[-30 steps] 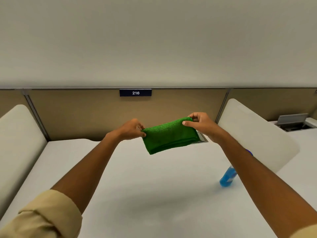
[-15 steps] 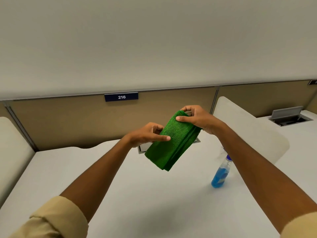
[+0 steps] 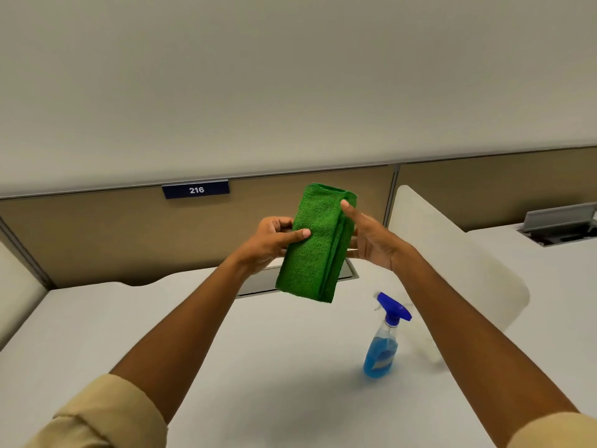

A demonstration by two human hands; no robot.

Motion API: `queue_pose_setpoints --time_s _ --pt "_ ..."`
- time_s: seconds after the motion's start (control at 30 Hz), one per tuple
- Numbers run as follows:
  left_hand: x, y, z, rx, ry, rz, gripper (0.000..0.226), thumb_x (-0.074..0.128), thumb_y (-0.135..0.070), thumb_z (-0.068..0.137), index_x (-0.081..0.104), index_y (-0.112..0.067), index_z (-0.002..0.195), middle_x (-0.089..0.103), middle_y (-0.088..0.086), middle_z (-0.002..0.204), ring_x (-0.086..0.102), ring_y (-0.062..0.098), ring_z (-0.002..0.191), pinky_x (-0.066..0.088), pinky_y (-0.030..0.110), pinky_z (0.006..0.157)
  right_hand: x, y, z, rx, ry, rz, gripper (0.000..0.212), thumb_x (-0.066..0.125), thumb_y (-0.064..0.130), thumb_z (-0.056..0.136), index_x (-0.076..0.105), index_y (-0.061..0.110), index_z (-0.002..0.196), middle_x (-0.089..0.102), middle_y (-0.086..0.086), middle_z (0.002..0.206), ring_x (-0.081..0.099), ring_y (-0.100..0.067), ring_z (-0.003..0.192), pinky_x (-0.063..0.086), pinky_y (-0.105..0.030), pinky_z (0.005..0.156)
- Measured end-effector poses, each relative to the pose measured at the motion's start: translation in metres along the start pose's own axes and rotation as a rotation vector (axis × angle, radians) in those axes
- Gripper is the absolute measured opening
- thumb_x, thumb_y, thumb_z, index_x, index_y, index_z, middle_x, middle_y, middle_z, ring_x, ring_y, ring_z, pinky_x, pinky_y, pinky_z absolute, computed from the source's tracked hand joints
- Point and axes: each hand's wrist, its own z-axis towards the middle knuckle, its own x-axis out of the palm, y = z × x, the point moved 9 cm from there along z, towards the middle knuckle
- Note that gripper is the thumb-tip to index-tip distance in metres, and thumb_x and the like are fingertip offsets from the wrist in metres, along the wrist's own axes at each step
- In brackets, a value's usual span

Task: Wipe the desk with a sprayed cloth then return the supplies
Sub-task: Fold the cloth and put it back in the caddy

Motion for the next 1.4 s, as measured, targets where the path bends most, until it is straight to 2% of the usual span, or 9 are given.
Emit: queue_pose_setpoints --time_s 0.23,0.6,0.8,0.93,1.03,1.1,1.2,1.33,1.4 --pt "0.016 0.014 0.026 0.001 -0.3 -0.145 0.018 0.069 -0.007 0.088 0.067 -0.004 0.106 0.078 0.004 0.093 0.073 0.019 0.085 0.06 0.03 0.066 -0.023 -0.022 0.007 0.046 0.059 0.048 0.055 0.078 0.02 0.076 0.057 0.01 0.126 0.068 -0.014 0.123 0.067 -0.031 0.111 0.058 -0.047 0.089" --pt "0.023 0.034 0.02 -0.114 -0.2 -0.069 0.027 0.066 0.0 0.088 0.066 -0.013 0.113 0.072 0.006 0.109 0.071 0.023 0.094 0.06 0.04 0.072 -0.036 -0.039 0.014 0.024 -0.026 0.092 0.04 0.072 0.01 0.084 0.058 0.028 0.117 0.067 -0.004 0.121 0.065 -0.03 0.111 0.053 -0.055 0.092" --pt "0.017 0.015 0.021 -0.035 -0.201 -0.136 0.028 0.06 0.01 0.088 0.068 -0.01 0.105 0.076 0.004 0.097 0.072 0.019 0.082 0.061 0.032 0.063 -0.033 -0.013 0.012 -0.059 -0.07 0.14 0.052 0.062 -0.006 0.086 0.05 0.019 0.129 0.066 -0.008 0.112 0.066 -0.027 0.099 0.056 -0.048 0.082" --pt "0.019 0.0 0.022 0.019 -0.087 -0.264 0.028 0.055 0.009 0.089 0.067 -0.006 0.111 0.074 0.008 0.103 0.072 0.022 0.091 0.059 0.045 0.084 -0.026 0.009 0.004 -0.127 -0.079 0.197 0.043 0.058 -0.008 0.087 0.051 0.003 0.128 0.067 -0.015 0.107 0.068 -0.029 0.095 0.06 -0.042 0.08" --pt "0.016 -0.003 0.017 0.021 -0.044 -0.314 0.023 0.055 0.004 0.091 0.07 -0.007 0.104 0.073 0.009 0.1 0.071 0.025 0.092 0.057 0.047 0.087 -0.012 0.025 -0.005 -0.193 -0.014 0.125 0.021 0.052 -0.005 0.092 0.067 0.002 0.105 0.066 -0.013 0.109 0.066 -0.026 0.098 0.058 -0.039 0.08" --pt "0.014 0.0 0.013 0.01 -0.045 -0.334 0.022 0.055 0.004 0.091 0.072 -0.009 0.094 0.073 0.009 0.094 0.069 0.024 0.089 0.061 0.043 0.08 -0.002 0.029 -0.012 -0.206 0.045 0.08 0.036 0.051 -0.008 0.092 0.074 0.012 0.074 0.067 -0.01 0.114 0.068 -0.022 0.1 0.059 -0.036 0.078" --pt "0.015 0.016 0.006 -0.048 -0.048 -0.37 0.027 0.052 0.007 0.091 0.073 -0.01 0.088 0.072 0.009 0.093 0.067 0.025 0.088 0.06 0.038 0.074 0.005 0.019 -0.02 -0.181 0.05 0.019 0.046 0.05 -0.011 0.091 0.07 0.015 0.059 0.066 -0.007 0.117 0.069 -0.021 0.101 0.06 -0.033 0.075" --pt "0.028 0.039 -0.001 -0.182 0.008 -0.423 0.025 0.048 -0.022 0.095 0.069 -0.013 0.105 0.063 0.016 0.115 0.065 0.028 0.098 0.059 0.04 0.081 -0.01 0.003 -0.032 -0.162 -0.058 -0.029 0.043 0.048 -0.011 0.092 0.066 0.011 0.06 0.066 -0.009 0.116 0.07 -0.022 0.098 0.061 -0.028 0.068" --pt "0.042 0.053 -0.004 -0.294 0.095 -0.311 0.047 0.05 -0.051 0.094 0.059 -0.017 0.125 0.059 0.019 0.127 0.063 0.036 0.111 0.058 0.048 0.087 -0.021 -0.002 -0.039 -0.157 -0.111 -0.062 0.039 0.046 -0.012 0.093 0.064 0.007 0.064 0.065 -0.011 0.118 0.068 -0.025 0.102 0.062 -0.029 0.069"
